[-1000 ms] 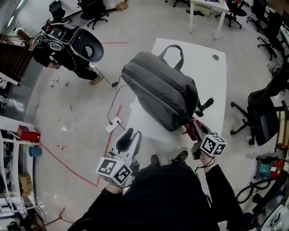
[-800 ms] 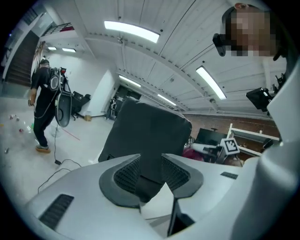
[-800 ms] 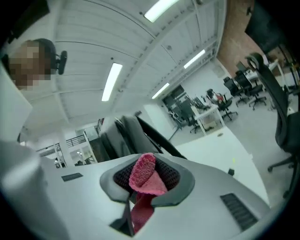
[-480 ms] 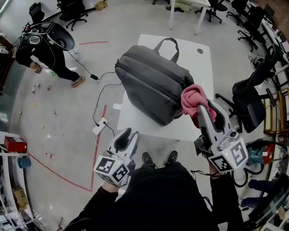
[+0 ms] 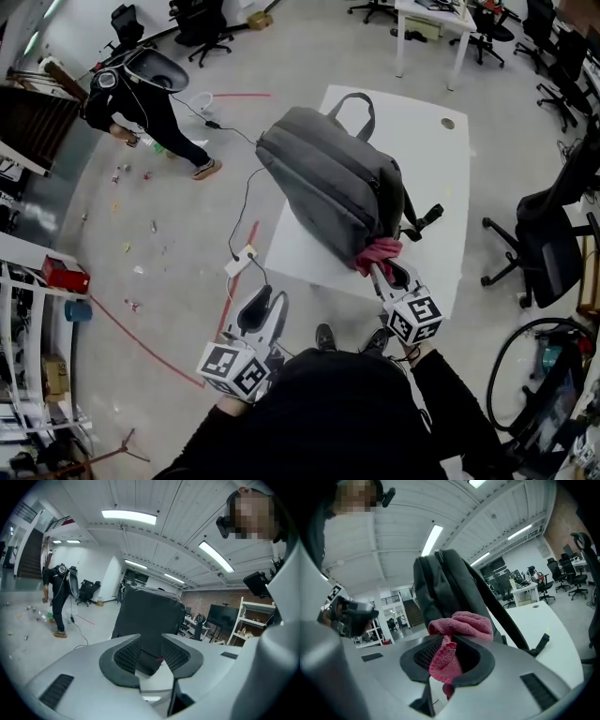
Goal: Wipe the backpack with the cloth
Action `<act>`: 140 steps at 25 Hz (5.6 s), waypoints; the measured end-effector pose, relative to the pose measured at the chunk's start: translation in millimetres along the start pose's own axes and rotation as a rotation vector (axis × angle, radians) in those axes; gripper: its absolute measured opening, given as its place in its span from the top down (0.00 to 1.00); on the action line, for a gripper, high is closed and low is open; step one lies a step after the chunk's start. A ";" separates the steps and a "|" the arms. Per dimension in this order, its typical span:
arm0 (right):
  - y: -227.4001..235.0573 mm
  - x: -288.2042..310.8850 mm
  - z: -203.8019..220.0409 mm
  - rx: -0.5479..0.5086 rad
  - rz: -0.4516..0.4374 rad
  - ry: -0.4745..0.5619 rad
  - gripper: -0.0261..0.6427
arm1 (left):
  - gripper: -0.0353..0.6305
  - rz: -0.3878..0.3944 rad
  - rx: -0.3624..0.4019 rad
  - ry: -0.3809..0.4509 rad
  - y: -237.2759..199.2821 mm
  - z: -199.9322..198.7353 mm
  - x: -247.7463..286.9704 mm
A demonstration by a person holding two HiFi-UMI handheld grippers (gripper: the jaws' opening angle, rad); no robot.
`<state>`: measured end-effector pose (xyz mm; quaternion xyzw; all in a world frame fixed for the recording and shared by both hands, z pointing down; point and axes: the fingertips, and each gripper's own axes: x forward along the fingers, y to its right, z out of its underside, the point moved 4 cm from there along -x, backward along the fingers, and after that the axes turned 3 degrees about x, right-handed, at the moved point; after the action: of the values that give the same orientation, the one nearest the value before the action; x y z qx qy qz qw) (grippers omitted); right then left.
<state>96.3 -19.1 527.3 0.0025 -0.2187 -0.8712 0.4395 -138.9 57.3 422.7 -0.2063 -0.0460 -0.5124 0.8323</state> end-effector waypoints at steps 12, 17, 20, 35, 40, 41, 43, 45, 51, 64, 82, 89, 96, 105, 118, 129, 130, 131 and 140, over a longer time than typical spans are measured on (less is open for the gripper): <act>15.7 17.5 50.6 -0.079 -0.056 -0.130 0.86 | 0.73 -0.061 0.031 0.010 2.5 -0.5 8.5; 12.8 3.3 51.4 -0.142 -0.008 -0.157 0.86 | 0.73 0.050 0.114 0.060 12.3 -26.7 51.1; 15.7 -0.7 65.2 -0.098 0.019 -0.204 0.86 | 0.73 0.120 0.146 0.082 21.7 -51.1 75.9; 63.6 26.7 150.4 0.504 0.104 -0.407 0.86 | 0.73 0.119 0.046 0.009 16.1 -22.0 93.6; 55.4 8.6 69.2 0.653 0.074 -0.141 0.86 | 0.73 0.077 -0.002 -0.015 -1.5 -4.1 74.9; 56.4 0.1 51.0 0.655 0.073 -0.101 0.86 | 0.73 0.072 -0.008 -0.018 -3.2 -1.1 71.8; 57.1 -15.7 12.3 0.656 0.060 -0.008 0.86 | 0.73 0.063 -0.020 -0.024 -7.3 4.5 67.1; 53.9 -29.0 -36.1 0.622 0.022 0.110 0.86 | 0.73 0.058 -0.030 -0.028 -7.8 10.2 64.9; -1.6 -56.7 -196.0 0.390 -0.197 0.451 0.86 | 0.73 0.071 -0.033 -0.031 -3.8 3.0 63.1; 83.8 -25.5 -50.9 0.558 0.028 0.217 0.86 | 0.73 0.013 -0.046 -0.049 -9.5 7.8 51.1; 105.8 39.3 111.4 0.657 0.158 -0.199 0.86 | 0.73 -0.010 -0.138 -0.038 -18.4 28.8 43.3; 57.5 30.2 79.2 0.623 0.066 -0.180 0.86 | 0.73 0.082 -0.115 -0.068 16.5 27.1 61.1; -1.5 -11.9 -10.9 0.614 -0.108 -0.021 0.86 | 0.73 0.116 -0.106 -0.078 16.7 30.4 62.4; -15.4 -78.4 -159.0 0.362 -0.293 0.309 0.86 | 0.73 0.157 -0.113 -0.095 43.9 23.9 102.0; 87.1 -64.4 -30.3 0.302 0.153 0.030 0.86 | 0.73 0.103 -0.124 -0.105 -2.5 22.7 53.2; 151.1 -7.1 64.7 0.128 0.301 -0.245 0.86 | 0.73 0.077 -0.060 -0.111 5.2 19.3 64.2; 153.4 -8.1 70.5 0.125 0.301 -0.271 0.86 | 0.73 0.077 -0.066 -0.121 7.0 22.4 65.7; 155.0 -11.3 76.8 0.124 0.300 -0.296 0.86 | 0.73 0.080 -0.070 -0.133 9.6 25.8 67.1; 138.9 -25.3 43.9 0.042 0.310 -0.230 0.64 | 0.73 0.122 -0.075 -0.170 14.6 31.9 80.5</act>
<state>209.4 -55.0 615.5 -0.1218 -0.2834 -0.7829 0.5404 -83.9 8.3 470.6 -0.2823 -0.0847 -0.4430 0.8467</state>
